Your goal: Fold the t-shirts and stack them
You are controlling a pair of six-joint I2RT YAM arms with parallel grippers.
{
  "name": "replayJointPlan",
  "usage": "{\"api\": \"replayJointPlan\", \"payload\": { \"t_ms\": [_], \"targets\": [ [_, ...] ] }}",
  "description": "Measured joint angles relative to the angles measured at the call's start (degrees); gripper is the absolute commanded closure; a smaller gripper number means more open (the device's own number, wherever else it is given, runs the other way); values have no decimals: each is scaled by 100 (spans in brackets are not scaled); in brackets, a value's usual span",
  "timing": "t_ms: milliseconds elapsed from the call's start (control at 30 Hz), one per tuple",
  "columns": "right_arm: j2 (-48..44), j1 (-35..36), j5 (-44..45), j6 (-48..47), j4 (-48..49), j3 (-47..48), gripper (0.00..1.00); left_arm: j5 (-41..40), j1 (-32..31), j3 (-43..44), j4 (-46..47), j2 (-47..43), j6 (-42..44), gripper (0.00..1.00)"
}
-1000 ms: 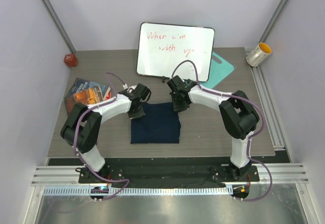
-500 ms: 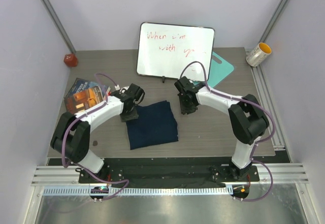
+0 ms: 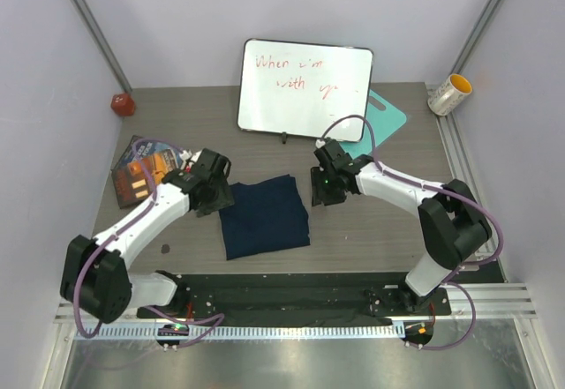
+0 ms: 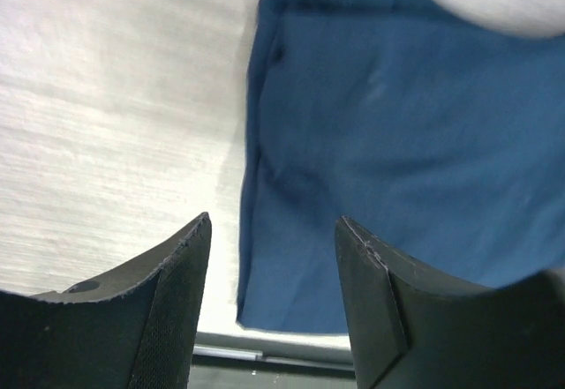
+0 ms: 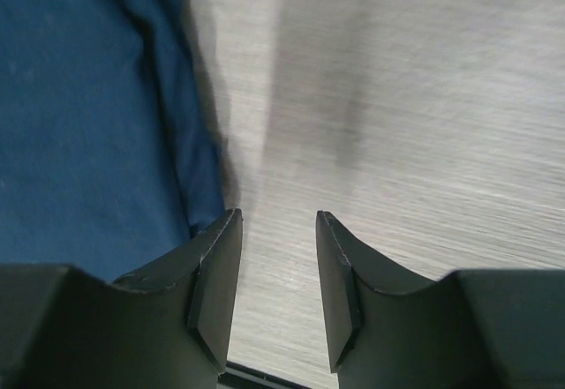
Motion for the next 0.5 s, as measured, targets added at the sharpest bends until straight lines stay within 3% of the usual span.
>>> {"api": "replayJointPlan", "payload": {
  "t_ms": [200, 500],
  "targets": [
    [20, 0, -476, 50, 289, -151, 55, 409, 76, -964, 173, -490, -319, 40],
    [24, -2, -791, 107, 614, -151, 55, 481, 81, -1434, 389, -393, -758, 39]
  ]
}}
